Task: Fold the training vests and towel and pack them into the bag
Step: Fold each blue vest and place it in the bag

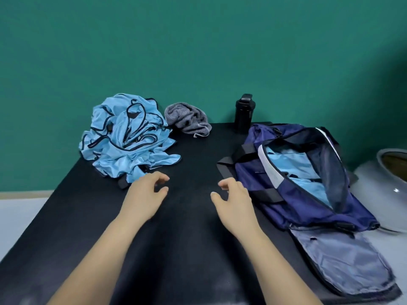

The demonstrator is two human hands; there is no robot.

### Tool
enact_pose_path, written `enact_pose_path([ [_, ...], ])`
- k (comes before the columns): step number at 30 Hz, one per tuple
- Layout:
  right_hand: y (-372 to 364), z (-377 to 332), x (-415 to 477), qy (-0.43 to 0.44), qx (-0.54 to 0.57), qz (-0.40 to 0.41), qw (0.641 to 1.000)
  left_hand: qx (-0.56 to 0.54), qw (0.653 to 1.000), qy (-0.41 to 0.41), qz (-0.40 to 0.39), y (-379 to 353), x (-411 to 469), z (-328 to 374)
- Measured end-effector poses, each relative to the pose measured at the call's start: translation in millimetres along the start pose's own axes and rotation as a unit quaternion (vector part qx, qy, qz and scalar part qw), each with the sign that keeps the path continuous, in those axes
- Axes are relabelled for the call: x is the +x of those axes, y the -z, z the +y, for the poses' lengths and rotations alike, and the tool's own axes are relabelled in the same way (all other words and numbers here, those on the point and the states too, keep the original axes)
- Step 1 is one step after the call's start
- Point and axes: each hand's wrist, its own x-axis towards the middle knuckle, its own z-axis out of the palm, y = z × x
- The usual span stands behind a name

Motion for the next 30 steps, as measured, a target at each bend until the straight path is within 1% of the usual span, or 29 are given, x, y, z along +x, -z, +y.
enact_pose_path([
  [4,-20.8,6.2,1.5,0.006,-0.015,-0.042,0.999,0.119,0.992,0.037,0.003,0.6,13.8,-40.8],
  [9,-42.3,3.7,-10.2,0.048,-0.039,-0.054,0.997,0.168,0.982,0.068,0.058,-9.3,29.9,-75.7],
  [13,-52.2,3.8,-11.7,0.051,-0.05,-0.063,0.995,0.182,0.975,0.057,0.114,-16.8,37.1,-84.2],
  [15,-56.4,3.7,-10.7,0.053,-0.049,-0.063,0.995,0.192,0.973,0.056,0.117,-15.9,38.9,-79.7],
  [17,-59.7,4.1,-10.2,0.055,-0.048,-0.065,0.995,0.199,0.974,0.049,0.096,-14.4,36.8,-70.0],
  [19,-60.9,4.2,-9.5,0.06,-0.045,-0.063,0.995,0.195,0.979,0.023,0.062,-12.0,31.2,-55.6],
  [23,-59.0,3.4,-7.7,0.059,-0.022,-0.06,0.996,0.142,0.99,-0.027,0.001,-8.4,10.6,-22.9],
  [27,-51.5,-3.0,-7.4,0.012,0.055,-0.052,0.997,0.093,0.991,-0.052,-0.085,-6.3,-12.4,1.3],
  [30,-46.9,-7.8,-7.4,-0.032,0.091,-0.062,0.993,0.056,0.983,-0.078,-0.157,-4.0,-26.9,17.5],
])
